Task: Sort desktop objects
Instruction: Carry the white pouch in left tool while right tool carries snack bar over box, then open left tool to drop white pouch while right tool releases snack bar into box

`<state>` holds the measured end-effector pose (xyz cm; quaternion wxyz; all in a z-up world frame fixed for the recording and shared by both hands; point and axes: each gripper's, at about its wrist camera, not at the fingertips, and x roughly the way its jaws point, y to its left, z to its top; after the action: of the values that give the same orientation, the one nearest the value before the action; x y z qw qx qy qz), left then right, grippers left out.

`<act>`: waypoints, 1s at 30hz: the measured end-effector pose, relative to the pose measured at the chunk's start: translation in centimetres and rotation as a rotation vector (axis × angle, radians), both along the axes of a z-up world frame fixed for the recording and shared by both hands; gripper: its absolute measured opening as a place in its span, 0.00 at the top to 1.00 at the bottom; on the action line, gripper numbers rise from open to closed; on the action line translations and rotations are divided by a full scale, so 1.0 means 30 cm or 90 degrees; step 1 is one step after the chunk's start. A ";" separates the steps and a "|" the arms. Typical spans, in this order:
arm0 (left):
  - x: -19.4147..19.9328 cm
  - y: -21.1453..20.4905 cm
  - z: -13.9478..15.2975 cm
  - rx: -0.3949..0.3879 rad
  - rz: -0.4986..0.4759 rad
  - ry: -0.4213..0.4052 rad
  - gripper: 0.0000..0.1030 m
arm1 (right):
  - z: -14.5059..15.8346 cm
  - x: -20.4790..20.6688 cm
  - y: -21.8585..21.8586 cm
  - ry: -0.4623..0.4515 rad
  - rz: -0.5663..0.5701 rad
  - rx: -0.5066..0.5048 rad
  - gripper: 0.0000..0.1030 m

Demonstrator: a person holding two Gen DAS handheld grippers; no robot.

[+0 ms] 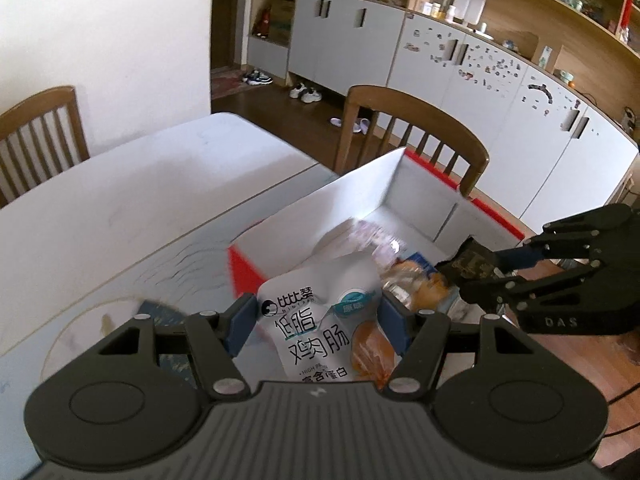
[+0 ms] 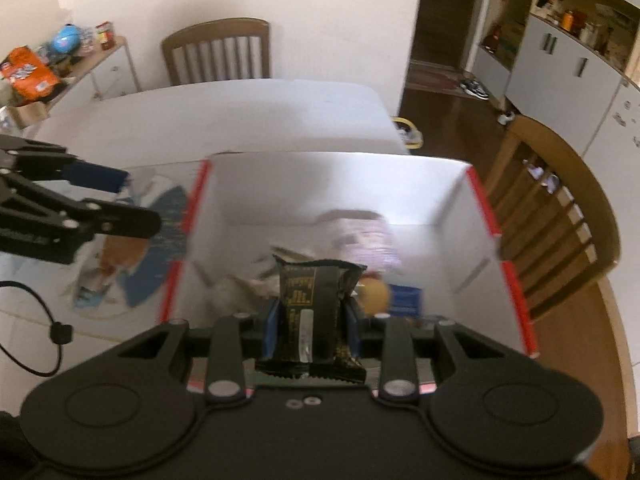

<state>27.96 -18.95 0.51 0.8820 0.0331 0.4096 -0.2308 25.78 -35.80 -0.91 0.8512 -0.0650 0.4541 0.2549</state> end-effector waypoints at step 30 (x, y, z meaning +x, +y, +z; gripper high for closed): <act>0.138 -0.515 -0.139 0.156 -0.180 -0.009 0.36 | -0.182 0.351 -0.136 0.024 0.010 -0.006 0.69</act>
<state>32.10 -34.39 -3.65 0.8330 0.1990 0.4197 -0.3006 36.31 -39.89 -6.36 0.8403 -0.0674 0.4706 0.2607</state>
